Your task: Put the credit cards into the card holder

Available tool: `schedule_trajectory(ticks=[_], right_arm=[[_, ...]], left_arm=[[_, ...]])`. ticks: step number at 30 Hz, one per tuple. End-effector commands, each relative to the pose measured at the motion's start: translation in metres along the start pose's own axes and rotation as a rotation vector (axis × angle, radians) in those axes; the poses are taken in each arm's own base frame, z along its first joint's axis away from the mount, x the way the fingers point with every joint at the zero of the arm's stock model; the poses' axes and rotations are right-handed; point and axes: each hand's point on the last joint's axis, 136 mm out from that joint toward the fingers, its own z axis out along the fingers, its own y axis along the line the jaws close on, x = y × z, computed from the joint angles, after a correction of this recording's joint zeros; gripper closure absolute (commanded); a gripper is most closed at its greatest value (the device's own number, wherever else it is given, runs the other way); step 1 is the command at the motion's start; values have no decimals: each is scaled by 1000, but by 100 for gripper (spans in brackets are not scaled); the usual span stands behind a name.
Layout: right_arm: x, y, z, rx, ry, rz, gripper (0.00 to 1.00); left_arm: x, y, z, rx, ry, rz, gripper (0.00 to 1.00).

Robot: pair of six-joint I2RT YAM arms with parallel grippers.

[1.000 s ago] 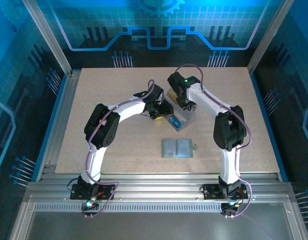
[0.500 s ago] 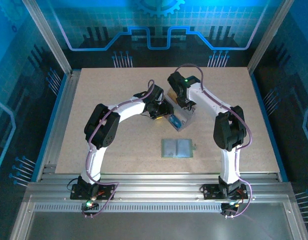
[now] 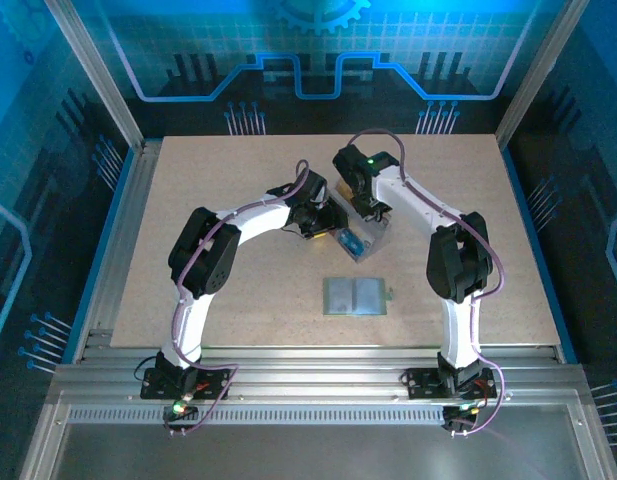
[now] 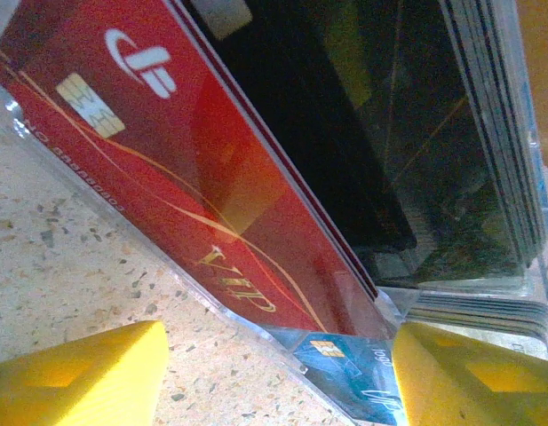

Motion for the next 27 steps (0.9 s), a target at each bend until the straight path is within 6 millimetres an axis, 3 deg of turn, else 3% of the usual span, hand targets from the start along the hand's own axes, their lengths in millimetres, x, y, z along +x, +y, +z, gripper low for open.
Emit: schedule_trajectory(ticks=[1, 17, 27], right_arm=[[-5, -8, -15, 17, -26, 0, 87], [-3, -1, -26, -32, -28, -17, 100], [-2, 10, -39, -151, -46, -2, 100]], left_arm=[[30, 54, 16, -160, 92, -54, 32], [31, 55, 17, -154, 98, -59, 32], [30, 52, 14, -128, 97, -67, 32]])
